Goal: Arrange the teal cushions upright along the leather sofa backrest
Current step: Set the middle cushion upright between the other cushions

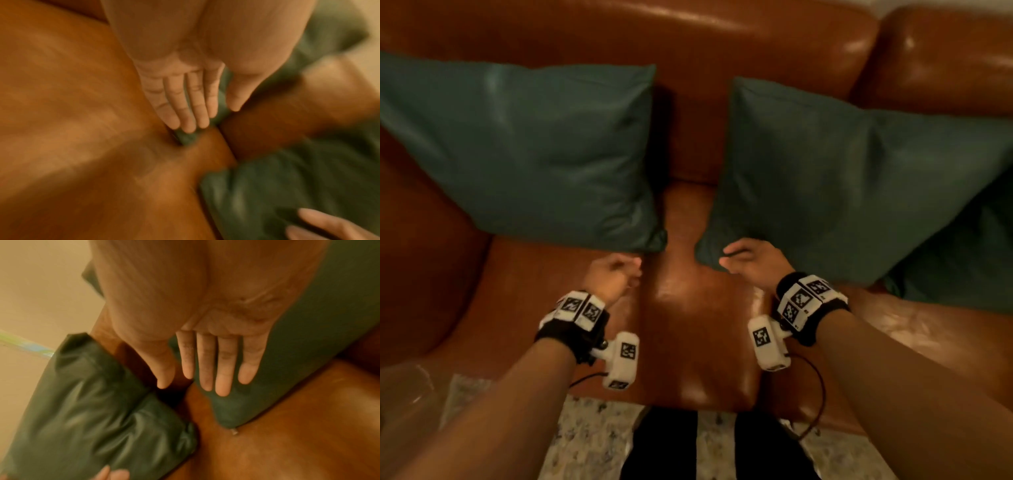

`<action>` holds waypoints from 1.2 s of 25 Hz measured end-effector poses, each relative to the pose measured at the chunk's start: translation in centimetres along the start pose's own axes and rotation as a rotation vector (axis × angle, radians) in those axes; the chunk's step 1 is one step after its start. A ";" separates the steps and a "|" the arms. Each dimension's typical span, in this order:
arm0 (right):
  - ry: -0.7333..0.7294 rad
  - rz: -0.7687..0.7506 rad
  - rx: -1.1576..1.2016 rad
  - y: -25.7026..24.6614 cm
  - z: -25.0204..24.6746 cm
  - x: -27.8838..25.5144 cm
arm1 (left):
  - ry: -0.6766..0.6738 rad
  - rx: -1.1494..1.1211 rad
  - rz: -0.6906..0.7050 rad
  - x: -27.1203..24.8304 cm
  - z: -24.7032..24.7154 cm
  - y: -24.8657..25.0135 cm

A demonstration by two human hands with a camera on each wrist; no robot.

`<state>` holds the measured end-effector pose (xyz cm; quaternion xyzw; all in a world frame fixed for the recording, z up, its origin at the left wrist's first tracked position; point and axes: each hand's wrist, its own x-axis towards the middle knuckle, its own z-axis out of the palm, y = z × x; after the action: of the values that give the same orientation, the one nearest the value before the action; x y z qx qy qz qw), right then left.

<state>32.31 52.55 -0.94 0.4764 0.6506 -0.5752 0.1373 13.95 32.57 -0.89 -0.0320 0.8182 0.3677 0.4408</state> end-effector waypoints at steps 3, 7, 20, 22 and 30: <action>0.074 0.058 -0.095 5.8 -7.9 -3.2 | -0.105 0.044 0.145 -2.7 9.6 3.3; 0.356 0.175 -0.094 10.1 -19.2 -6.2 | -0.122 -0.102 0.217 -3.5 16.5 7.3; 0.526 -0.199 0.541 11.4 -21.8 -4.1 | -0.072 -0.499 0.192 -4.7 18.7 10.8; 0.562 -0.200 0.471 11.6 -21.6 -3.7 | -0.072 -0.434 0.166 -3.7 18.7 11.3; 0.560 -0.092 0.399 11.4 -22.2 -3.2 | -0.058 -0.286 0.131 -3.0 17.9 11.8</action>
<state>50.98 69.26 1.02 0.6034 0.5587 -0.5435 -0.1685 23.82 51.63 2.04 -0.0304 0.7447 0.5094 0.4303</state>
